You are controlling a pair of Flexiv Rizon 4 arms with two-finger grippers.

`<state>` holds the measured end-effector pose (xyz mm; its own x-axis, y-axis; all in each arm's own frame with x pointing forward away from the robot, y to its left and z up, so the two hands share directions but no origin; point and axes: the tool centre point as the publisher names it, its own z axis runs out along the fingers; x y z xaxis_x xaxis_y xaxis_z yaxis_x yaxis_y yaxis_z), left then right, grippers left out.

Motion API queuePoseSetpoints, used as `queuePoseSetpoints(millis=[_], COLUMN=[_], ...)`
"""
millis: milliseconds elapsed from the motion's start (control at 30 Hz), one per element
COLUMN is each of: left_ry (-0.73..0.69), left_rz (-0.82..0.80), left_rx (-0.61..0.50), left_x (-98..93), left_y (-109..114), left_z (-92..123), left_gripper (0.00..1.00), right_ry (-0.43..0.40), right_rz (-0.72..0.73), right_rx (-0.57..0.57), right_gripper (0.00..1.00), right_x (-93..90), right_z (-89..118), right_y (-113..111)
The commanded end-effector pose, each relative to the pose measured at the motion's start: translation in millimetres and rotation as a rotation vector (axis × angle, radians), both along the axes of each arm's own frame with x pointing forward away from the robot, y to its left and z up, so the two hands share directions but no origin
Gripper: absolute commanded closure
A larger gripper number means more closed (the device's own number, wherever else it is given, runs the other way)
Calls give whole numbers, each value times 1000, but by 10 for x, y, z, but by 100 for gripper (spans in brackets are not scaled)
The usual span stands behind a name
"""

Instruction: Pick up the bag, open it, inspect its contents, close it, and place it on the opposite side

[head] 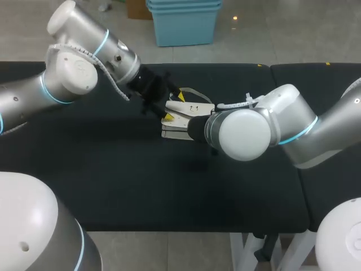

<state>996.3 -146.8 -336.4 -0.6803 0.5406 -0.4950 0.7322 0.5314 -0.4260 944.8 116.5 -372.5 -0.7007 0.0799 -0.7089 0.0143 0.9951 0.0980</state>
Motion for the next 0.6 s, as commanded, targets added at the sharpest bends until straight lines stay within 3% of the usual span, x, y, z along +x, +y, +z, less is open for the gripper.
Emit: queuePoseSetpoints(millis=[33, 400, 567, 600], left_ry=[-9, -39, -39, -39], left_rz=[-14, 4, 27, 30], left_rx=[13, 31, 28, 28], left_x=[85, 197, 260, 266], left_y=[-57, -93, -111, -113], left_z=[-83, -160, -186, -188], left_gripper=[52, 59, 80, 88], right_ry=[-4, -4, -4, -4], right_rz=[2, 2, 2, 2], right_rx=[3, 3, 3, 3], right_gripper=[100, 100, 100, 100], right_x=[1, 1, 1, 1], right_z=[-24, -24, -24, -24], right_y=[4, 4, 4, 4])
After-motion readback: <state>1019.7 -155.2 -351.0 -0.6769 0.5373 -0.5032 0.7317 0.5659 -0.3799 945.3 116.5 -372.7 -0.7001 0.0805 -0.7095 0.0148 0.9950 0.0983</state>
